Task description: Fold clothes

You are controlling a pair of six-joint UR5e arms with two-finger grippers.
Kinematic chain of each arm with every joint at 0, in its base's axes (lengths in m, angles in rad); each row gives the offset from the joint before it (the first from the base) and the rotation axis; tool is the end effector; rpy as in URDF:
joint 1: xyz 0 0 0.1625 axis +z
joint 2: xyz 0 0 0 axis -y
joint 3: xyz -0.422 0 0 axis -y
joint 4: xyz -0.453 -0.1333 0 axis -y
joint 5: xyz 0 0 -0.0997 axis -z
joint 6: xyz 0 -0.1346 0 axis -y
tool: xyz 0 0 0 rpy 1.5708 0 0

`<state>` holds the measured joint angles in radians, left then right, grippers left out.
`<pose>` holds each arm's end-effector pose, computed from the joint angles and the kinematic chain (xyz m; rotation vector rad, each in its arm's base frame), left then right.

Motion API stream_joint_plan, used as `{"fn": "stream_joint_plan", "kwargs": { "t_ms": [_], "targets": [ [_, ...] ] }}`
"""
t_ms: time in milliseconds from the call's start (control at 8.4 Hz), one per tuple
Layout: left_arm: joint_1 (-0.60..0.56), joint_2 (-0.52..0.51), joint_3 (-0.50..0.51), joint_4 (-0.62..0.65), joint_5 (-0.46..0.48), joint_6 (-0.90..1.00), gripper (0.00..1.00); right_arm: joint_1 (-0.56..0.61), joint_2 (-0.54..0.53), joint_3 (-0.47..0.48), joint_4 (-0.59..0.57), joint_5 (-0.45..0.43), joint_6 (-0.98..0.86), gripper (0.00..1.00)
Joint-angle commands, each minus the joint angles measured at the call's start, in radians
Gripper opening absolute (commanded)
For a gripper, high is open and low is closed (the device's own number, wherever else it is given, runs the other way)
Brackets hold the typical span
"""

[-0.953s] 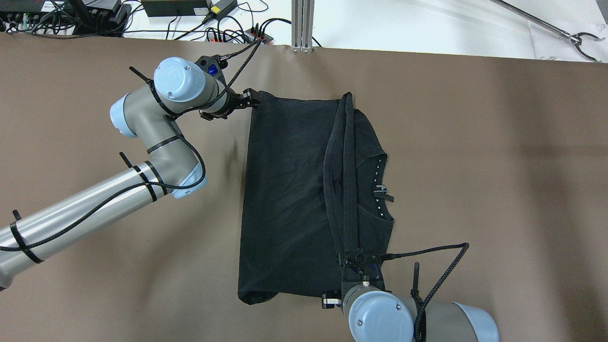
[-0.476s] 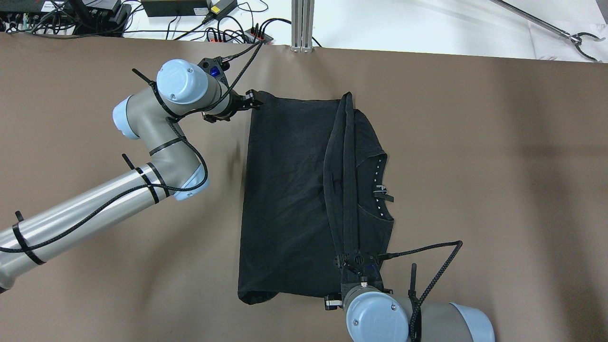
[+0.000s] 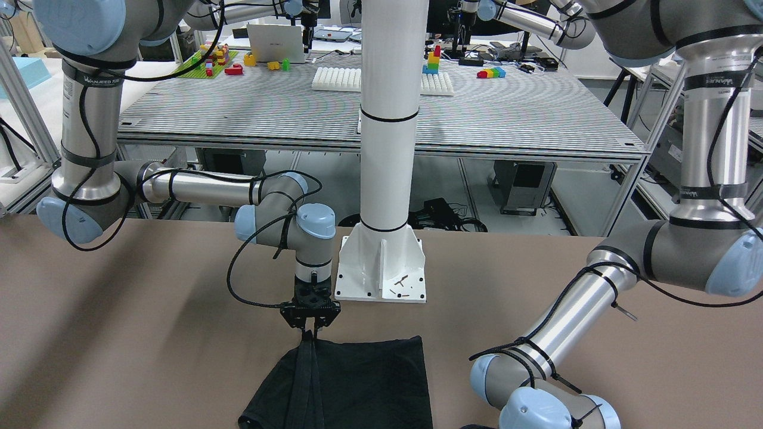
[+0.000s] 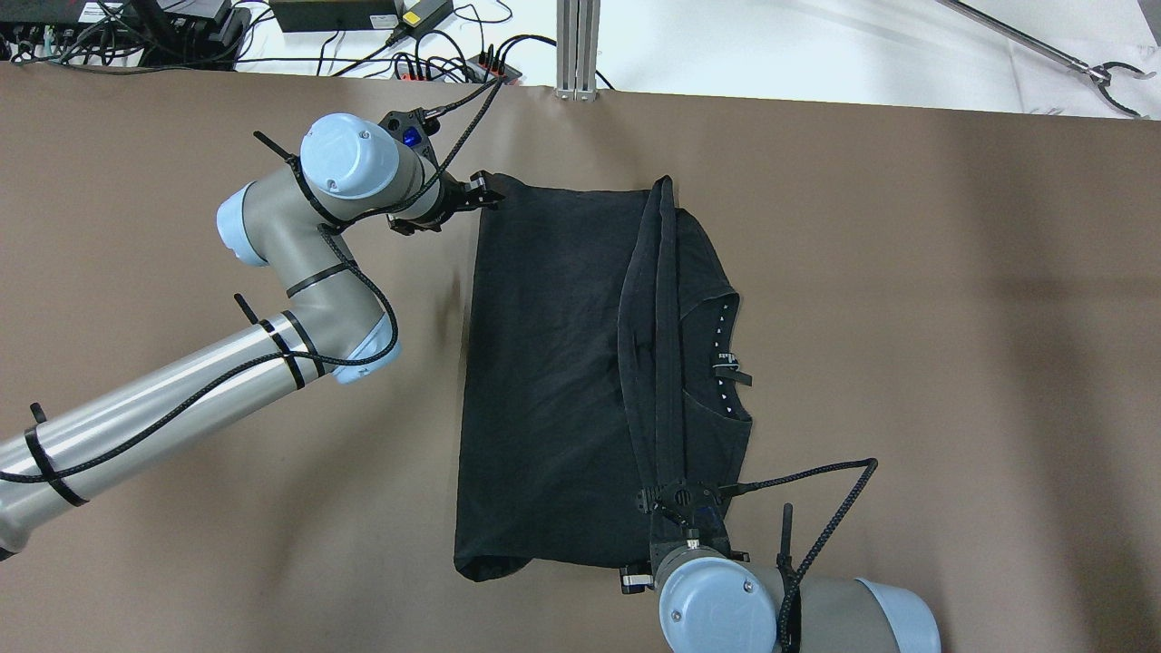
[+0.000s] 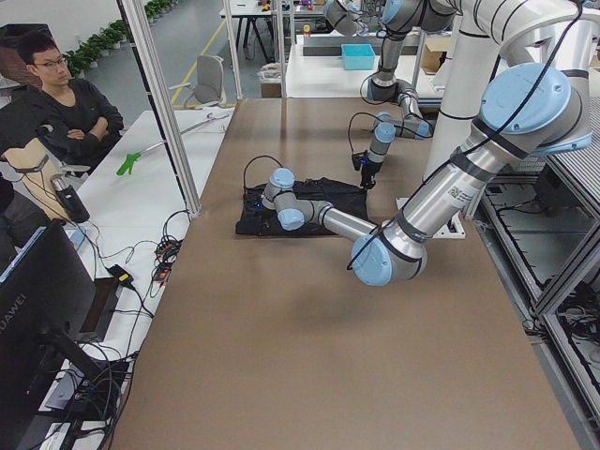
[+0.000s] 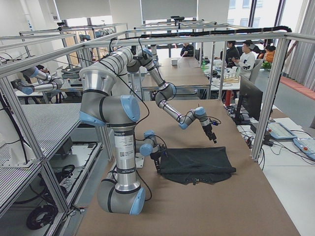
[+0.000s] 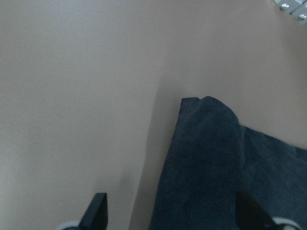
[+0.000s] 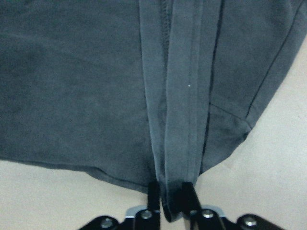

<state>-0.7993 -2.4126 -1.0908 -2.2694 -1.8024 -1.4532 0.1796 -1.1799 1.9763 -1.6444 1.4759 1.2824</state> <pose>0.5551 -0.7176 0.2603 0.2823 1.0504 -0.4914 -0.6046 -0.2582 0.2634 0.2558 -0.6816 -0.0697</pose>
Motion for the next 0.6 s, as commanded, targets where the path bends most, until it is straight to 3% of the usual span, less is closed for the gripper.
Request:
{"fn": "stream_joint_plan", "kwargs": {
  "t_ms": [0, 238, 476],
  "targets": [
    [0.002, 0.003, -0.001, -0.002, 0.000, -0.028, 0.94, -0.003, -0.004, 0.004, 0.003, 0.009, -0.052, 0.00],
    [0.002, 0.004, -0.003, -0.002, 0.002, -0.036, 0.94, 0.030, -0.017, 0.025, 0.005, 0.032, -0.132, 0.00],
    [0.006, 0.004, -0.008, -0.004, 0.020, -0.071, 0.94, 0.086, -0.131, 0.064, 0.006, 0.075, -0.180, 0.00]
  ]
}}
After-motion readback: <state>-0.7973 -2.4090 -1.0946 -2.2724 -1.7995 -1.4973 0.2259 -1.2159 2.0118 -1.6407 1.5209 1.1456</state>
